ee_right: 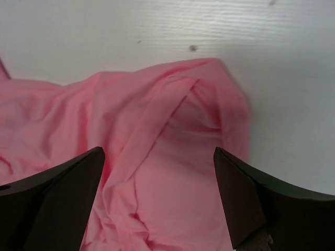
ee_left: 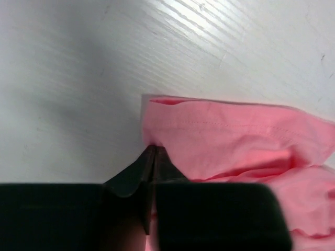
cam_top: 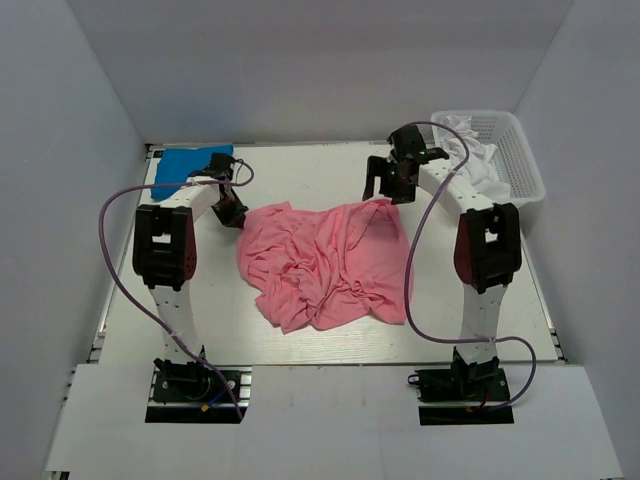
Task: Fold and stack the t-shirts
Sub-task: Flatten out the tshirt
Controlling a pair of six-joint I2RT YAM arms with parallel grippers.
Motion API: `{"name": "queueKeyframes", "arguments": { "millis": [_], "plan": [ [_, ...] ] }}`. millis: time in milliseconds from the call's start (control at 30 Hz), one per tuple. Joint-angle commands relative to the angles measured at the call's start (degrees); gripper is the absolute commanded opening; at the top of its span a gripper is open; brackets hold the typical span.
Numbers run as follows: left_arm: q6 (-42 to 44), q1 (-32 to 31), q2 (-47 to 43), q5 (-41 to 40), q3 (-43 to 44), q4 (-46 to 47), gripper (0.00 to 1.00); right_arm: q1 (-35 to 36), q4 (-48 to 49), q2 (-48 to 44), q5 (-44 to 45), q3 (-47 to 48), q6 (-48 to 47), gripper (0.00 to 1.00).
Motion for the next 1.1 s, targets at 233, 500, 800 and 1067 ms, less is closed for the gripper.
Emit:
{"name": "queueKeyframes", "arguments": {
  "millis": [233,500,800,1067],
  "plan": [
    [1.67,0.15,-2.16,1.99,-2.25,4.25,0.00,6.82,-0.58,-3.14,-12.11,-8.49,-0.33,0.86],
    [3.52,0.15,-8.67,-0.29,-3.92,8.21,0.00,6.39,-1.18,-3.77,6.19,-8.07,5.72,0.85],
    [5.36,0.15,-9.91,-3.11,-5.33,8.13,0.00,3.40,-4.62,5.79,19.18,10.12,7.67,0.91],
    [5.98,0.15,-5.09,-2.06,0.02,4.27,0.07,1.91,-1.28,13.53,16.63,15.94,-1.64,0.91]
  ]
}}
